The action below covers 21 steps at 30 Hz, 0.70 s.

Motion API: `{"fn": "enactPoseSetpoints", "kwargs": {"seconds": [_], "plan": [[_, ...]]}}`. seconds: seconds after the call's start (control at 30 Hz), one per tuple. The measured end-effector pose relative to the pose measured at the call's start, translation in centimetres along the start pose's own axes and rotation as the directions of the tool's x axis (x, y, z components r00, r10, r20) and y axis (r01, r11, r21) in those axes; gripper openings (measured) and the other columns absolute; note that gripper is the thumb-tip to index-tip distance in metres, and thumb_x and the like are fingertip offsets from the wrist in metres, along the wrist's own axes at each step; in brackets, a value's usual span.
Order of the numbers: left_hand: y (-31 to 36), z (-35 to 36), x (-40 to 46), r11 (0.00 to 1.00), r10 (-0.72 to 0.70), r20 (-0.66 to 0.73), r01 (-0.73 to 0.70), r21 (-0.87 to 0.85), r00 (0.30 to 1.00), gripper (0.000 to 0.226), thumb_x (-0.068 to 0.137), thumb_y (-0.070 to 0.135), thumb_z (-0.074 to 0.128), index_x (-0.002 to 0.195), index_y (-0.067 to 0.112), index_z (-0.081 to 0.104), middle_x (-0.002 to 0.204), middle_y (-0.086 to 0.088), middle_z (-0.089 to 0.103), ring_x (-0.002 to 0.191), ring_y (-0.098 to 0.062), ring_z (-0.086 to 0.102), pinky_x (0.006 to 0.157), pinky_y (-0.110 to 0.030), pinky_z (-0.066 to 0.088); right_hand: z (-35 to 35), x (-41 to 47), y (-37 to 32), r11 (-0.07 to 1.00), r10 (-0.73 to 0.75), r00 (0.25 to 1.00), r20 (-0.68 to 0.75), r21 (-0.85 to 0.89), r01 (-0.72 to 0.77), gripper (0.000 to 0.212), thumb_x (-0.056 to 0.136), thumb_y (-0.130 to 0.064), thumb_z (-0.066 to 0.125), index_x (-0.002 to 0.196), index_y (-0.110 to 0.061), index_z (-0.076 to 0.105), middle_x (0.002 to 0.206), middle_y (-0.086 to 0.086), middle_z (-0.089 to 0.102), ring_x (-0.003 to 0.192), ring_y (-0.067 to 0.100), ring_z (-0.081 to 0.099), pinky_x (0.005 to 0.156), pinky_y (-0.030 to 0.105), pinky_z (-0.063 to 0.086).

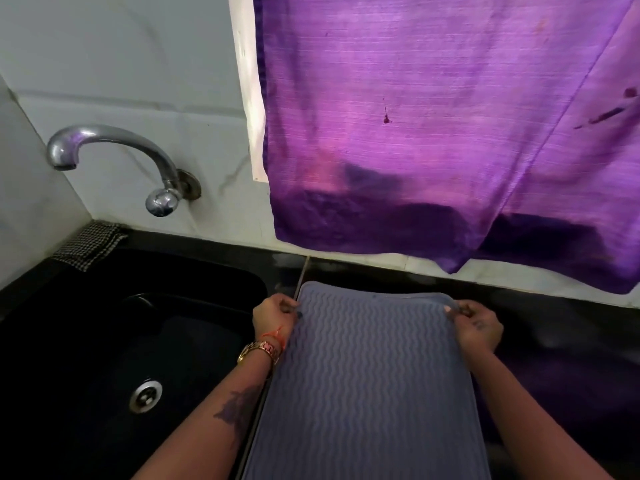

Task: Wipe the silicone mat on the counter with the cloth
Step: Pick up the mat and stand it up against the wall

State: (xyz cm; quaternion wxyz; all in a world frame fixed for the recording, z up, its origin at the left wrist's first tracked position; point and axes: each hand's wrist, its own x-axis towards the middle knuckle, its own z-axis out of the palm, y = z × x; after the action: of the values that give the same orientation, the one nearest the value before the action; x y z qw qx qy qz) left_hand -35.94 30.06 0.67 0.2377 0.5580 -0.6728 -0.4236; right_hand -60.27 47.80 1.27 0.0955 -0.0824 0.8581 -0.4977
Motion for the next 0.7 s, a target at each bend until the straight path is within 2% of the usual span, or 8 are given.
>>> {"fn": "enactPoseSetpoints", "kwargs": {"seconds": [0.13, 0.23, 0.3, 0.37, 0.43, 0.53, 0.7], "plan": [[0.1, 0.3, -0.1, 0.999, 0.002, -0.033, -0.001, 0.048, 0.999, 0.024, 0.076, 0.002, 0.066, 0.065, 0.021, 0.055, 0.077, -0.004, 0.064, 0.077, -0.016, 0.060, 0.073, -0.020, 0.042, 0.3, 0.0, 0.4, 1.000, -0.008, 1.000, 0.004, -0.020, 0.008, 0.013, 0.083, -0.012, 0.067, 0.095, -0.007, 0.070, 0.090, 0.011, 0.068, 0.078, 0.022, 0.059, 0.071, 0.027, 0.045], [0.5, 0.5, -0.3, 0.995, 0.015, -0.040, -0.011, 0.104, 0.999, 0.011, 0.079, 0.002, 0.061, 0.078, 0.013, 0.060, 0.081, -0.005, 0.063, 0.083, -0.020, 0.061, 0.070, -0.021, 0.040, 0.1, -0.2, 0.6, 0.993, -0.036, 0.997, 0.064, -0.107, 0.042, 0.018, 0.084, -0.017, 0.068, 0.100, -0.010, 0.069, 0.098, 0.014, 0.070, 0.079, 0.023, 0.059, 0.073, 0.031, 0.050], [0.7, 0.6, -0.5, 0.985, 0.036, -0.035, -0.030, 0.167, 0.999, 0.013, 0.080, 0.004, 0.059, 0.092, 0.007, 0.062, 0.090, -0.008, 0.066, 0.088, -0.022, 0.062, 0.072, -0.022, 0.042, -0.6, -0.3, 0.4, 0.980, -0.023, 0.984, 0.179, -0.193, 0.058, 0.040, 0.083, -0.025, 0.069, 0.120, -0.014, 0.061, 0.111, 0.013, 0.067, 0.088, 0.025, 0.060, 0.074, 0.031, 0.048], [0.7, 0.4, -0.7, 0.973, 0.033, -0.017, -0.029, 0.230, 0.999, 0.018, 0.080, 0.009, 0.061, 0.097, 0.006, 0.061, 0.100, -0.012, 0.068, 0.095, -0.027, 0.062, 0.078, -0.028, 0.047, -1.4, -0.6, 0.1, 0.972, 0.019, 0.963, 0.270, -0.230, 0.045, 0.066, 0.081, -0.031, 0.071, 0.139, -0.017, 0.043, 0.122, 0.012, 0.062, 0.106, 0.030, 0.059, 0.079, 0.034, 0.047], [0.7, -0.1, -1.1, 0.960, 0.004, 0.009, -0.007, 0.280, 1.000, 0.022, 0.078, 0.013, 0.065, 0.098, 0.006, 0.061, 0.104, -0.014, 0.066, 0.098, -0.029, 0.062, 0.078, -0.029, 0.047, -2.1, -1.3, -0.2, 0.967, 0.048, 0.953, 0.300, -0.253, 0.031, 0.079, 0.081, -0.031, 0.071, 0.147, -0.017, 0.029, 0.126, 0.011, 0.060, 0.115, 0.031, 0.055, 0.086, 0.036, 0.047], [0.6, -0.8, -2.1, 0.936, -0.020, 0.048, 0.001, 0.353, 0.999, 0.024, 0.078, 0.016, 0.066, 0.100, 0.006, 0.061, 0.107, -0.015, 0.064, 0.100, -0.029, 0.061, 0.079, -0.030, 0.047, -2.8, -3.1, 0.5, 0.955, 0.047, 0.956, 0.291, -0.293, 0.042, 0.078, 0.083, -0.029, 0.069, 0.147, -0.013, 0.027, 0.130, 0.011, 0.057, 0.118, 0.031, 0.054, 0.088, 0.038, 0.046], [0.0, -1.9, -4.7, 0.912, -0.034, 0.074, 0.000, 0.409, 0.997, 0.028, 0.078, 0.015, 0.063, 0.103, 0.004, 0.060, 0.109, -0.017, 0.063, 0.100, -0.032, 0.061, 0.084, -0.036, 0.052, -3.9, -7.1, 2.8, 0.921, -0.010, 0.968, 0.250, -0.376, 0.106, 0.067, 0.084, -0.029, 0.067, 0.141, -0.009, 0.038, 0.126, 0.015, 0.057, 0.109, 0.032, 0.057, 0.072, 0.031, 0.042]]}}
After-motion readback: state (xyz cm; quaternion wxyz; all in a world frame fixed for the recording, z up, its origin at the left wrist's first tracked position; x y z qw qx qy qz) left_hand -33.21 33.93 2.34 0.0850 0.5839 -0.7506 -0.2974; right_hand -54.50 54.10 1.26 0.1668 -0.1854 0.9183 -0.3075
